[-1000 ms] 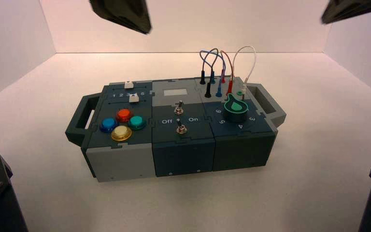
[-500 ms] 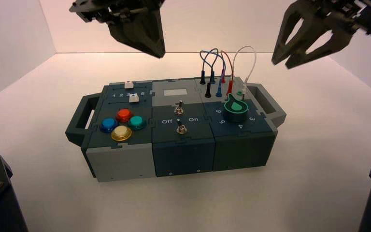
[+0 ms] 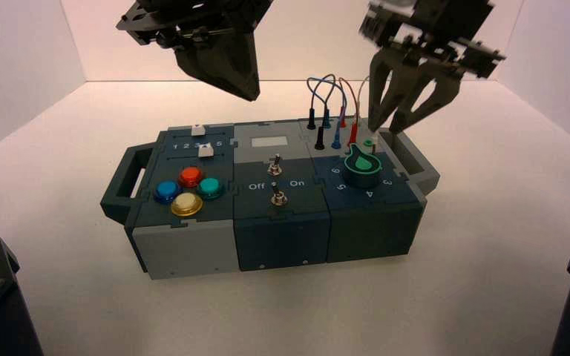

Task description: Insert the white wire.

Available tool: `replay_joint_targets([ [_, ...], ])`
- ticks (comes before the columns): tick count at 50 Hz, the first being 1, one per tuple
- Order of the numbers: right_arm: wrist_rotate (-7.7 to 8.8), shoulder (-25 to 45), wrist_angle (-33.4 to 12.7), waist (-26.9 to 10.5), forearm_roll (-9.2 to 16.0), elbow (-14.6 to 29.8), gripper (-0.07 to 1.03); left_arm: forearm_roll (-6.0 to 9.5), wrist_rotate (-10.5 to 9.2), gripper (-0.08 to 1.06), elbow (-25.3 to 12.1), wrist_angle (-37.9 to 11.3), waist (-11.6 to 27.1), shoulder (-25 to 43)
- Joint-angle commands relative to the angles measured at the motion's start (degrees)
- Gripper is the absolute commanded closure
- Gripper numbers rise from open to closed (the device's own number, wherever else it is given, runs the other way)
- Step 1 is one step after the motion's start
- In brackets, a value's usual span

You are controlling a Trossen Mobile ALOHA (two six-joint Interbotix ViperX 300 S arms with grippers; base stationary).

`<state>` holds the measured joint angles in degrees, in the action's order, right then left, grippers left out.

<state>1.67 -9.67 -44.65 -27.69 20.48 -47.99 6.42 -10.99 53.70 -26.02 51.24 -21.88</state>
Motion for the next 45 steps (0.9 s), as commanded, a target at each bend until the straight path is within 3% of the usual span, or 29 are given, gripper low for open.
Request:
replay_joint_targets([
  [1,0.18,0.88,0.09,-0.26,-0.88,2.29,0.53,0.09,-0.35,1.01,-0.44,0.09,0.18,-1.58],
  [18,0.18,5.80,-0.35,-0.26,-2.72,6.68,0.53,0.09,-0.18,1.01,-0.44,0.18,0.18,-2.20],
  [39,-0.18,9.76,-0.26,-0.09,-5.10,7.38,0.54,-0.09,0.35,1.01,-1.14,-0.44,0.18,-2.29],
  [45,-0.26,10.20,-0.35,0.00,-5.19,8.00,0.58,-0.09,0.53,1.01,-1.49,-0.44,0.18,-2.29],
])
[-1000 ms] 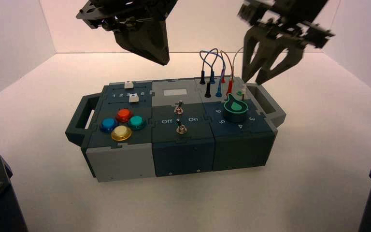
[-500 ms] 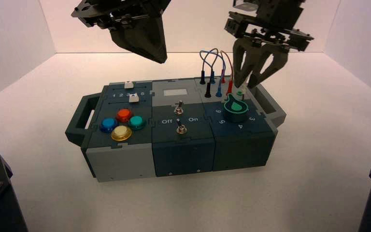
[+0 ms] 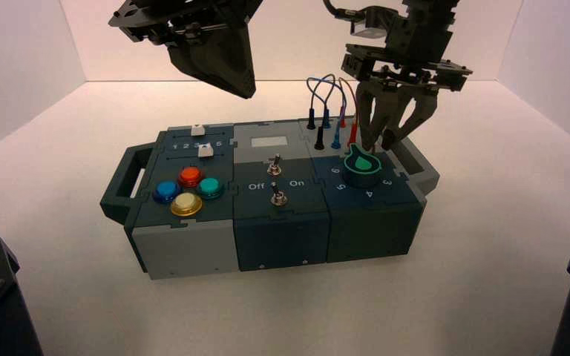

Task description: Insert the white wire.

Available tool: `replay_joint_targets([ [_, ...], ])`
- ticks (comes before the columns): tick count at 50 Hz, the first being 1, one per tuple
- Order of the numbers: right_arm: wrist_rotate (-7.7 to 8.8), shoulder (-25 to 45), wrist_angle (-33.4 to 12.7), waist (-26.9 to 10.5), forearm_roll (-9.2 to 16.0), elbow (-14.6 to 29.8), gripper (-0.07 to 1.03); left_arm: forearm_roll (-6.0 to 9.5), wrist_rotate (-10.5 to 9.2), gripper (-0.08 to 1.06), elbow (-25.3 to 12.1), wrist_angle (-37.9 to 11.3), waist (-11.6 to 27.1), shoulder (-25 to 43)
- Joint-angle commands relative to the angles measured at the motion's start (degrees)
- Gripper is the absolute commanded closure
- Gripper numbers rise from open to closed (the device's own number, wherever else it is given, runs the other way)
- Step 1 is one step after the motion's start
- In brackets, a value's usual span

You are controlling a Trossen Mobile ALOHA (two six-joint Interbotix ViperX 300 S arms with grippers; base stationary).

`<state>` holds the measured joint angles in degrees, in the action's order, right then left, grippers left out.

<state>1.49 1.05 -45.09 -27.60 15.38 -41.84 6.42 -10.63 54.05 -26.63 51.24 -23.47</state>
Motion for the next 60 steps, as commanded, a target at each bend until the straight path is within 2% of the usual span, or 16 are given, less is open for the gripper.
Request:
replay_joint_targets([
  [1,-0.09,-0.53,0.09,-0.09,-0.09,1.93,0.60,-0.18,0.18,1.01,-1.93,0.18,0.18,-0.79],
  [38,-0.44,-0.44,-1.67,-0.09,-1.49,3.52,0.63,-0.26,0.18,1.01,-2.99,0.00,0.18,-0.35],
  [41,-0.53,-0.44,-1.67,-0.09,-1.58,3.43,0.67,-0.18,0.18,1.01,-2.99,0.00,0.18,-0.26],
  [46,-0.44,-0.44,-1.67,-0.09,-1.67,3.52,0.85,-0.35,0.26,1.01,-2.99,0.00,0.18,-0.35],
  [51,-0.44,-0.44,-1.67,-0.09,-2.20,3.43,0.94,-0.44,0.35,1.01,-2.99,0.00,0.09,-0.26],
  [52,-0.53,-0.53,-1.58,-0.18,-2.29,3.43,0.99,-0.44,0.35,1.01,-2.99,0.00,0.18,-0.26],
  [60,-0.97,-1.41,-1.32,-0.09,-2.90,3.52,0.99,-0.62,0.53,1.01,-2.99,0.00,0.18,0.35],
])
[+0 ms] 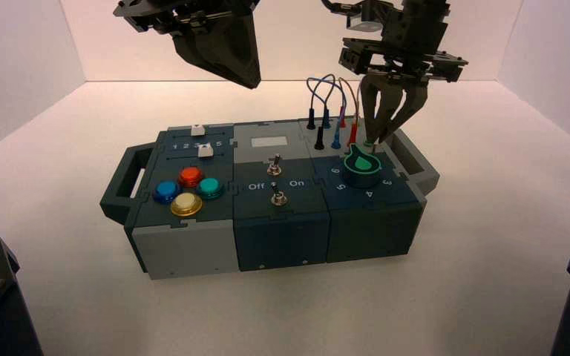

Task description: Insert the white wire.

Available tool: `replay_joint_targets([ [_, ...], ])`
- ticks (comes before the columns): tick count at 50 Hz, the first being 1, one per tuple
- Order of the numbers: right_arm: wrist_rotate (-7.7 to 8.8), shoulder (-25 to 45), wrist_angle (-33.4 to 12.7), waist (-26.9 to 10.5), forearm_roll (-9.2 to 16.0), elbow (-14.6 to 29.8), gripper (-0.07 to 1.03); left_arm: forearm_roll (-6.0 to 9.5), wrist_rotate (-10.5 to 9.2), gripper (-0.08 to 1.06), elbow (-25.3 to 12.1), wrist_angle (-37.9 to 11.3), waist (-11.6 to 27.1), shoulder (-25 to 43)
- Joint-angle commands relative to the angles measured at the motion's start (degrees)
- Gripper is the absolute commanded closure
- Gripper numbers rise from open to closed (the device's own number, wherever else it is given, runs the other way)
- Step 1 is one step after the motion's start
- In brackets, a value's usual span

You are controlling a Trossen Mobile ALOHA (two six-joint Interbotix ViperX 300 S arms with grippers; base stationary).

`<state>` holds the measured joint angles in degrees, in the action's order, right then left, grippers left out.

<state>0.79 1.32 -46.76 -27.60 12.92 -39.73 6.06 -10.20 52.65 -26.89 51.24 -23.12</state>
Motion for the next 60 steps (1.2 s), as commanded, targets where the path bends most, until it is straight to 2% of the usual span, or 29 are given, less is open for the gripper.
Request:
replay_joint_targets([
  [1,-0.26,-2.02,0.44,-0.09,-0.44,1.32,0.99,-0.18,0.09,1.01,-1.58,0.26,0.18,0.00],
  [23,-0.62,-4.39,2.11,-0.18,-2.99,1.58,0.99,-0.26,0.53,1.01,-3.08,-1.41,0.09,0.26],
  [60,-0.79,-2.11,4.31,-0.18,-3.08,1.93,0.99,-0.26,0.88,1.01,-3.96,-2.29,0.18,1.49],
])
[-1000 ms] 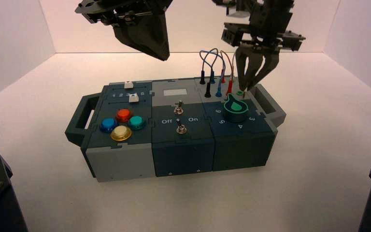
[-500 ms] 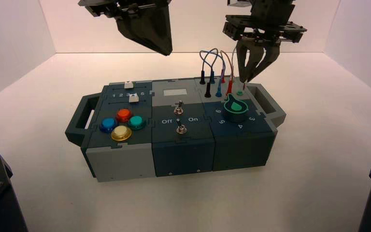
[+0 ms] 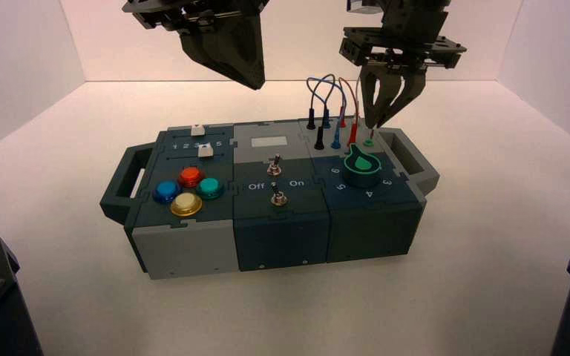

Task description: Insert the white wire.

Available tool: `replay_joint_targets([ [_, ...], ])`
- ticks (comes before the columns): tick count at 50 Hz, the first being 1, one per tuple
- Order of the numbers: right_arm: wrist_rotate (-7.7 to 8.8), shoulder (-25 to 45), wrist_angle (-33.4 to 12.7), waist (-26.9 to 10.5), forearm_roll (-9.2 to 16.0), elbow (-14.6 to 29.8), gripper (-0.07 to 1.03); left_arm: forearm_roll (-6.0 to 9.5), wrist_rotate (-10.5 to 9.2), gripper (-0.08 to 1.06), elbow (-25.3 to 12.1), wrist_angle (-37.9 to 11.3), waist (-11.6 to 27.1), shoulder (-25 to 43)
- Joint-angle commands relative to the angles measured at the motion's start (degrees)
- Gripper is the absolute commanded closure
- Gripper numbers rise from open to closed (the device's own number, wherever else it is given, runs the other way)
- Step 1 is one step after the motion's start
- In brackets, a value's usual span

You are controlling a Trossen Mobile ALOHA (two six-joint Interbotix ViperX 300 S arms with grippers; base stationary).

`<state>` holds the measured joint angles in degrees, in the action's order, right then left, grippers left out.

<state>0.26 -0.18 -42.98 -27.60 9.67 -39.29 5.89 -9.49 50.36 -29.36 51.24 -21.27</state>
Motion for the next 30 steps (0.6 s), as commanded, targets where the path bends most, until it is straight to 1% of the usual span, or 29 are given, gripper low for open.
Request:
replay_joint_targets([
  [1,-0.26,-0.62,0.53,-0.18,0.09,1.58,0.99,-0.09,0.18,1.01,-1.67,0.18,0.18,-0.35],
  [30,-0.35,0.44,0.97,-0.18,0.09,1.85,0.99,-0.09,0.53,1.01,-1.67,0.00,0.18,-0.35],
])
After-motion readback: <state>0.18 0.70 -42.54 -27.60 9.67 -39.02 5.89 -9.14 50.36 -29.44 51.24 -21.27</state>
